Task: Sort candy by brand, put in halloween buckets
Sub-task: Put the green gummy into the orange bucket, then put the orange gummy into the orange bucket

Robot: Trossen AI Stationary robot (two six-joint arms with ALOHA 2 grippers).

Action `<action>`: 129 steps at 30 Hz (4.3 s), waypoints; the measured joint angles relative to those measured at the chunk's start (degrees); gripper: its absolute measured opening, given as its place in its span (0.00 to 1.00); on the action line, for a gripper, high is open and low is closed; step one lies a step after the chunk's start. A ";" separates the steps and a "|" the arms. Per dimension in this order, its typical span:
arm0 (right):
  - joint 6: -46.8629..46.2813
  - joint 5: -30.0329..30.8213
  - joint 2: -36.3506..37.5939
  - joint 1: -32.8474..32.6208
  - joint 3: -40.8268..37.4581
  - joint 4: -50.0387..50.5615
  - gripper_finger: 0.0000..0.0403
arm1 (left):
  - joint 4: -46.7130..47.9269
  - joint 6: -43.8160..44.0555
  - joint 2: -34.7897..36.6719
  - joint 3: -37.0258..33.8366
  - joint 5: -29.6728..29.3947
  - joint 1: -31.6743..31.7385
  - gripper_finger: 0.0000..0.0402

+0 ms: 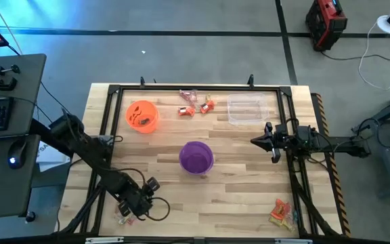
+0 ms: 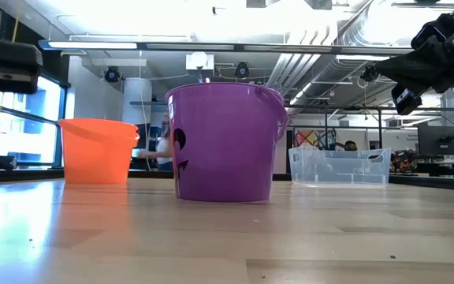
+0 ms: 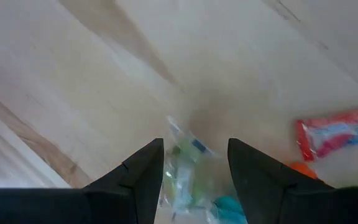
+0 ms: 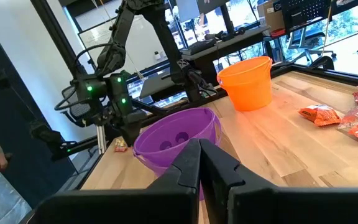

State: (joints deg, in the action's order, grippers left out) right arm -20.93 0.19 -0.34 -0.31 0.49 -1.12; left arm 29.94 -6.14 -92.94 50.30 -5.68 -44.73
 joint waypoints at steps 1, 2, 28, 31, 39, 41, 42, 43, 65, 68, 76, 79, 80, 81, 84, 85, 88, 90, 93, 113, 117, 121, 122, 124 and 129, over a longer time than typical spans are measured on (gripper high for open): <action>0.00 0.00 -0.02 0.01 0.00 0.01 0.00 | -0.14 0.03 -0.53 0.00 -0.03 0.20 0.42; -0.02 0.00 -0.02 0.01 0.00 0.01 0.00 | -0.06 0.01 -1.06 0.00 -0.06 0.46 0.42; 0.00 0.00 -0.02 -0.01 0.00 0.01 0.00 | 30.42 11.46 27.94 12.63 -25.33 25.31 0.01; 0.00 0.00 -0.02 0.01 0.00 -0.01 0.00 | 30.91 12.79 32.86 9.24 -25.79 35.17 0.00; -0.02 0.00 -0.02 0.01 0.00 0.00 0.00 | 29.94 14.96 33.35 -0.78 -18.88 56.29 0.04; 0.00 0.00 -0.02 -0.01 0.00 0.01 0.00 | 29.85 14.96 31.86 -0.89 -18.39 58.30 0.08; -0.01 0.00 -0.02 -0.01 0.00 -0.01 0.00 | 29.73 14.93 31.22 -0.43 -18.36 58.92 0.12; 0.00 0.00 -0.02 -0.01 0.00 0.01 0.00 | 29.29 14.81 30.60 0.16 -18.39 59.47 0.15; 0.00 0.00 -0.02 0.00 0.00 0.00 0.00 | 20.67 31.63 29.53 9.20 7.34 50.23 0.46; 0.00 0.00 -0.02 0.00 0.00 0.01 0.00 | 13.20 35.54 27.82 9.22 5.53 43.49 0.46; 0.00 0.00 -0.02 0.00 0.00 -0.01 0.00 | 9.27 37.63 21.48 14.03 -1.53 44.48 0.46; -0.02 0.00 -0.02 -0.01 0.00 0.01 0.00 | 13.56 32.04 16.23 20.89 -1.59 50.10 0.46; 0.00 0.00 -0.02 0.01 0.00 -0.01 0.00 | 14.82 30.20 14.09 23.24 -2.13 52.01 0.46; 0.00 0.00 -0.02 -0.01 0.00 0.00 0.00 | 16.20 28.89 11.72 25.66 -2.69 53.98 0.46; 0.00 0.00 -0.02 -0.01 0.00 0.01 0.00 | 17.57 26.04 4.52 31.71 -3.19 60.17 0.46; -0.02 0.00 -0.02 -0.01 0.00 0.00 0.00 | 18.00 25.31 2.08 33.35 -3.01 62.21 0.46; 0.00 0.00 -0.02 0.00 0.00 0.00 0.00 | 17.86 23.76 -5.12 36.92 -1.29 68.04 0.46; 0.00 0.00 -0.02 0.00 0.00 0.01 0.00 | 16.61 19.32 -9.52 38.60 0.30 71.26 0.46; -0.01 0.00 -0.02 0.01 0.00 0.00 0.00 | 12.65 7.72 -15.51 40.08 2.82 75.19 0.46; 0.00 0.00 -0.02 -0.01 0.00 -0.01 0.00 | 3.97 -44.59 -30.64 41.44 21.79 84.73 0.46; -0.02 0.00 -0.02 0.00 0.00 0.00 0.00 | 2.38 -44.70 -32.11 41.44 22.60 83.89 0.46; 0.00 0.00 -0.02 0.01 0.00 0.01 0.00 | -0.45 -44.08 -33.38 41.44 23.22 83.65 0.46; 0.00 0.00 -0.02 -0.01 0.00 0.01 0.00 | -0.92 -43.28 -33.80 41.44 23.23 83.67 0.46; 0.00 0.00 -0.02 0.01 0.00 0.01 0.00 | -1.86 -41.90 -34.00 41.44 23.33 83.67 0.46; -0.01 0.00 -0.02 -0.01 0.00 0.00 0.00 | -1.00 -43.30 -34.00 41.44 23.08 83.69 0.42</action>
State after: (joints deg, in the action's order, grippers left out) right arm -20.94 0.19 -0.36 -0.32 0.49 -1.11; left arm 28.95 -49.44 -126.93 91.74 17.40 38.96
